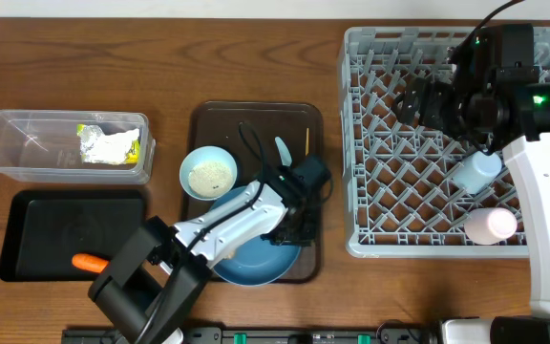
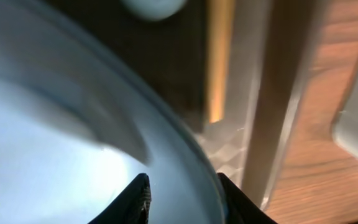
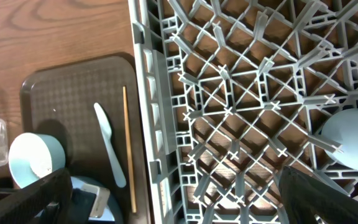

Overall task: Sort waste into correct bins and load items into the dishwasher rack
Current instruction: 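Reach the left gripper to the blue plate rim and grasp it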

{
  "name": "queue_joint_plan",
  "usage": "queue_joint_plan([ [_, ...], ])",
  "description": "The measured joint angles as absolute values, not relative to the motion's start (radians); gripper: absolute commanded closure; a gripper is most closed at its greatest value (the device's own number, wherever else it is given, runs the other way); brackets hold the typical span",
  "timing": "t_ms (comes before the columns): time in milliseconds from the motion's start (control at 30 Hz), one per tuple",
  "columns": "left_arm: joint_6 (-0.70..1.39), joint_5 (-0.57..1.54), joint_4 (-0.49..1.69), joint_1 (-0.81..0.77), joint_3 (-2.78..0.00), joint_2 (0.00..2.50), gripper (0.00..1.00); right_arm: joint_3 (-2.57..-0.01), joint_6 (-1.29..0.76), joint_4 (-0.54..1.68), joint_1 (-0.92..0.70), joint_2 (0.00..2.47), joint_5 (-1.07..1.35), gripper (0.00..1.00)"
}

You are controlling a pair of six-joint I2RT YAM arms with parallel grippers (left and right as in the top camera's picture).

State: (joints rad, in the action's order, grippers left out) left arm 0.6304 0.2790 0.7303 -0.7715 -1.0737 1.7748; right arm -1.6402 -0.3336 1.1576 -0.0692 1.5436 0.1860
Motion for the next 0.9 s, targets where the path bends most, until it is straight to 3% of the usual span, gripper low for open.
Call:
queue_joint_plan([
  [67,0.63,0.274,0.77,-0.767,-1.074,1.775,0.6,-1.64,-0.334,1.159,-0.069,1.544,0.186,0.01],
  [167,0.631,0.266,0.812,-0.767,-1.074,1.775,0.62,-1.64,-0.334,1.16,-0.069,1.544,0.186,0.01],
  [300,0.609,0.261,0.81,-0.767,-1.074,1.775,0.79,-1.64,-0.334,1.161,-0.069,1.544,0.186,0.01],
  [433,0.594,0.259,0.806,-0.767,-1.074,1.775,0.81,-1.64,-0.334,1.163,-0.069,1.544,0.186,0.01],
  [533,0.593,0.264,0.807,-0.767,-1.074,1.775,0.94,-1.64,-0.334,1.167,-0.069,1.544,0.186,0.01],
  [900,0.576,0.241,0.812,-0.809,-1.081,1.773,0.94,-1.64,-0.334,1.173,-0.069,1.544,0.186,0.01],
])
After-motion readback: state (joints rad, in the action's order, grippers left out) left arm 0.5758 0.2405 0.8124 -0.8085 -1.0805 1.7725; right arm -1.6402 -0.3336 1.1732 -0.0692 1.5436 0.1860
